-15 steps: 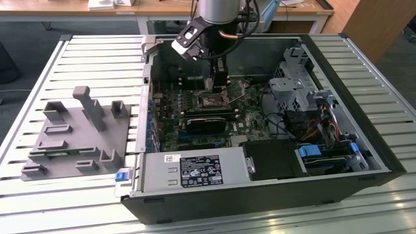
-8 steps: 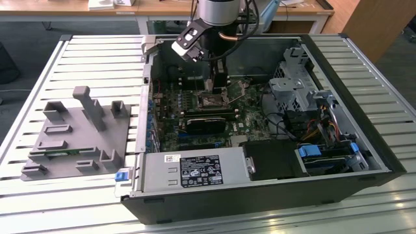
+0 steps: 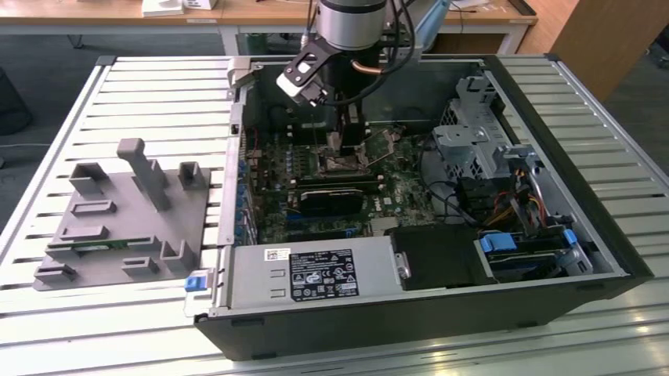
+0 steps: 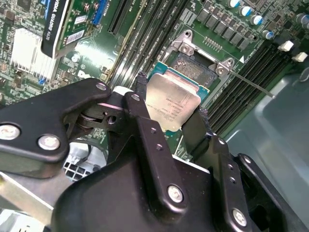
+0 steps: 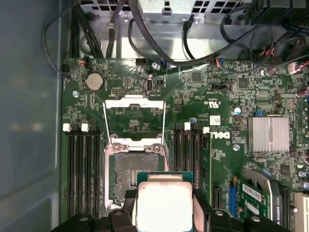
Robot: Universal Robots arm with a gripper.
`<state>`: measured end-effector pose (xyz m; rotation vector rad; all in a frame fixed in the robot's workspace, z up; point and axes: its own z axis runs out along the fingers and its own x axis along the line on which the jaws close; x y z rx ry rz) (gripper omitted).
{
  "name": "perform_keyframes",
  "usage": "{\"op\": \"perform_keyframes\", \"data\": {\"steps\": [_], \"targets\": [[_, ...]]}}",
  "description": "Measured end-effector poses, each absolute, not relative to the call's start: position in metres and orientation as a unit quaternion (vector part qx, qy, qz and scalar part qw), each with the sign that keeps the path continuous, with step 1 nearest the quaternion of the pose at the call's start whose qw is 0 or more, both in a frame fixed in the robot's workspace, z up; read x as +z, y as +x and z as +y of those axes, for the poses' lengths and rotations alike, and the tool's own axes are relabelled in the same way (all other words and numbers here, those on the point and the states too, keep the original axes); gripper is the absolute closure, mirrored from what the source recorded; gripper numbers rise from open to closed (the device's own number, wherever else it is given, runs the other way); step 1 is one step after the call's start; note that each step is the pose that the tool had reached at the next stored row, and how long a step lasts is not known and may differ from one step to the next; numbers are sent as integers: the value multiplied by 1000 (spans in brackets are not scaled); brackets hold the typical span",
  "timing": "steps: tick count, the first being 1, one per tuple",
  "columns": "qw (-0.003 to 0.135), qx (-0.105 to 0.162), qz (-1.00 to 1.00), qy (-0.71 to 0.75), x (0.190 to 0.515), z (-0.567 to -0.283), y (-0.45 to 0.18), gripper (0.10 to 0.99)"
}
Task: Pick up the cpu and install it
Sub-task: 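Place the cpu into insertion slot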
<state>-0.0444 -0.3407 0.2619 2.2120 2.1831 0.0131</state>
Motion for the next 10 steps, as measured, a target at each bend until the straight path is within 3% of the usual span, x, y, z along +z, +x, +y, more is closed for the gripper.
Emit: {"op": "perform_keyframes", "data": {"steps": [10], "targets": [[17,5,703,711,257,-331,-44,545]]}}
